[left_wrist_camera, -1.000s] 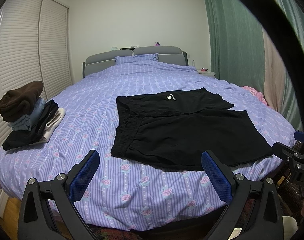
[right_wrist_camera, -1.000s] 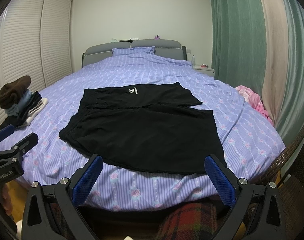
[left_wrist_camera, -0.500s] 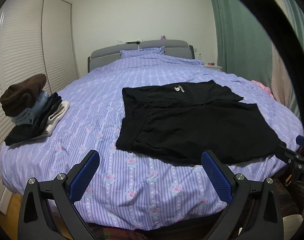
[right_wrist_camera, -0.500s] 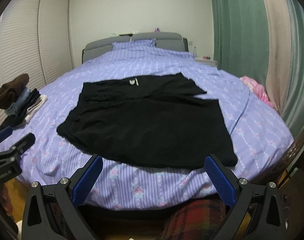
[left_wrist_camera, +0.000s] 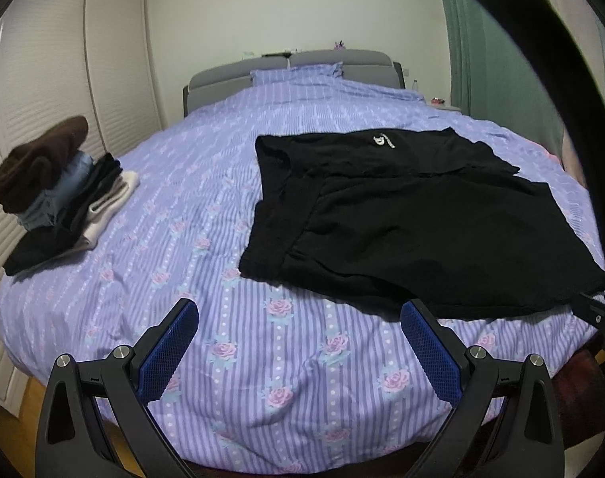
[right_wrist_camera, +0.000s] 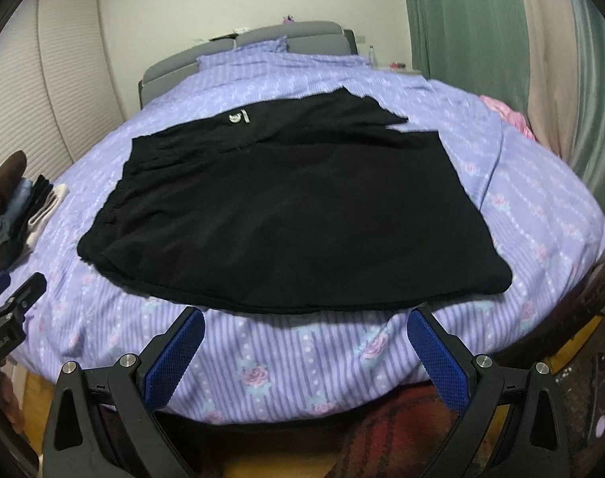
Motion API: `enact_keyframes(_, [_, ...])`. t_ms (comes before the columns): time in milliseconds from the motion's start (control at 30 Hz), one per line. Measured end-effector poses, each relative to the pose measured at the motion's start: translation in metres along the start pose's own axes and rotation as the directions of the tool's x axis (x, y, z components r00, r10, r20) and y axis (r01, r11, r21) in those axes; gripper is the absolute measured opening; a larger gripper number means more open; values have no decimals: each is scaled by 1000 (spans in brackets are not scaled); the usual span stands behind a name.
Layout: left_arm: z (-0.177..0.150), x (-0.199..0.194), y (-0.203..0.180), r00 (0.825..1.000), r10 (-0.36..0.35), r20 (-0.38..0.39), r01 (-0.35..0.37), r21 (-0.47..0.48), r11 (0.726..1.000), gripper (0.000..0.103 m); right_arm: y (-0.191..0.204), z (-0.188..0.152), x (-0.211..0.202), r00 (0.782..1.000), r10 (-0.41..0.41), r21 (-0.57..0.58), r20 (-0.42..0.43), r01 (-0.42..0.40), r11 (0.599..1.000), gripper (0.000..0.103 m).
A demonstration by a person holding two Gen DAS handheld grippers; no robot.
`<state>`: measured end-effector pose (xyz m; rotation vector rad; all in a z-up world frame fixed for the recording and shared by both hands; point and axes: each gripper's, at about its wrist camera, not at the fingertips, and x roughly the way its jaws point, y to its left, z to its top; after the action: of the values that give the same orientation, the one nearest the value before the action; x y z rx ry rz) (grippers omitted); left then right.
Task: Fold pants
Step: 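Move both tools toward the shorts' waistband and close the left gripper on it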
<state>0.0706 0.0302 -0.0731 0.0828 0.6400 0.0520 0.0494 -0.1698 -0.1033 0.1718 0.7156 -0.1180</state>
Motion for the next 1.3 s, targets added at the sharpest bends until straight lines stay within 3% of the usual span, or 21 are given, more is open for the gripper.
enact_keyframes(533, [17, 67, 3, 993, -81, -87, 72, -95, 993, 103, -21, 1, 36, 1000, -21, 174, -12, 22, 985, 103])
enact_keyframes(933, [17, 111, 16, 974, -156, -166, 112, -248, 962, 103, -32, -3, 59, 999, -24, 255, -24, 29, 967, 103])
enact_keyframes(1133, [12, 133, 19, 954, -209, -215, 127, -338, 932, 103, -43, -3, 71, 999, -19, 314, -44, 32, 949, 103])
enact_keyframes(1233, [12, 136, 16, 955, -208, -213, 126, -345, 930, 97, -44, -1, 74, 999, -28, 303, -32, 36, 952, 102])
enact_keyframes(1300, [14, 136, 13, 953, -221, -206, 142, -338, 930, 79, -47, 0, 75, 999, -39, 297, -25, 44, 954, 96])
